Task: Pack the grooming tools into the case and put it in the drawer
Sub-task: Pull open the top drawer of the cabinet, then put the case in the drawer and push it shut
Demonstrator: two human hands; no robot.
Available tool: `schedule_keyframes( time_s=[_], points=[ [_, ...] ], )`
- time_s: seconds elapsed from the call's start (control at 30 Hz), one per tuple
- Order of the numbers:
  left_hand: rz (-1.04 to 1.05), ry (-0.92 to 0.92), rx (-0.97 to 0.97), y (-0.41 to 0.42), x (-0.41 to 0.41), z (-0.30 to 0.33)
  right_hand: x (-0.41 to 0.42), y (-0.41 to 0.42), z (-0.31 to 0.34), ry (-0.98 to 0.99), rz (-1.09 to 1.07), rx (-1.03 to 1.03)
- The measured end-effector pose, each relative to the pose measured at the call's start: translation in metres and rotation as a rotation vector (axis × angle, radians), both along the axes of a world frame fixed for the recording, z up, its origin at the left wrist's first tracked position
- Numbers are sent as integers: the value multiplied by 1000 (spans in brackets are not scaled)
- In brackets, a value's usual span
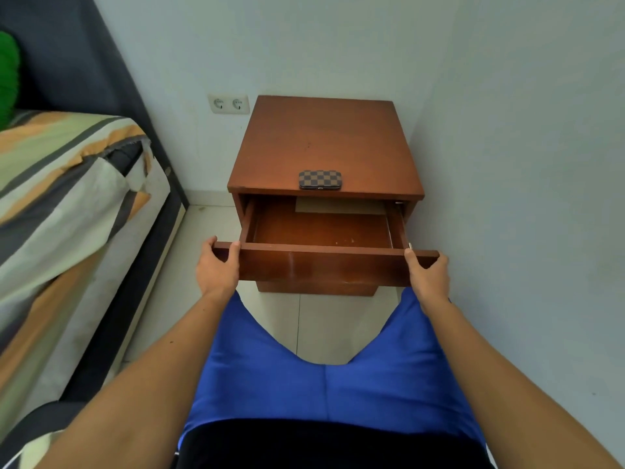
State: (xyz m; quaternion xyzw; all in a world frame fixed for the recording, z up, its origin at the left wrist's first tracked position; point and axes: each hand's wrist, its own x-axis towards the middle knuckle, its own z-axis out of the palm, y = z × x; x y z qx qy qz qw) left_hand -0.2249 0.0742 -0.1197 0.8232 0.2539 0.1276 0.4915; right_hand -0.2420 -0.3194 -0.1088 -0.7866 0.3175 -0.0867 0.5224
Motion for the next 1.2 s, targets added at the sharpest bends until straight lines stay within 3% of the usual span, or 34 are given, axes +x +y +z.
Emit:
schedule_keyframes(
  time_s=[0.23, 0.4, 0.7, 0.93, 1.07, 1.2],
  points=[
    [-4, -14, 13, 2, -20, -1, -22, 3, 3, -23, -6, -9],
    [-36, -37, 141, 10, 4, 17, 0, 10, 27, -61, 26, -285],
    [-419, -124, 509, -9, 132, 64, 102, 74, 59, -160, 495, -419],
    [-676, 52, 753, -31, 232, 62, 189, 100, 76, -55, 873, -576],
    [-716, 144, 883, -32, 251, 45, 227, 95, 84, 101, 1104, -734],
    [-695, 152, 941, -35, 252, 39, 247, 93, 89, 107, 1179, -856]
  ],
)
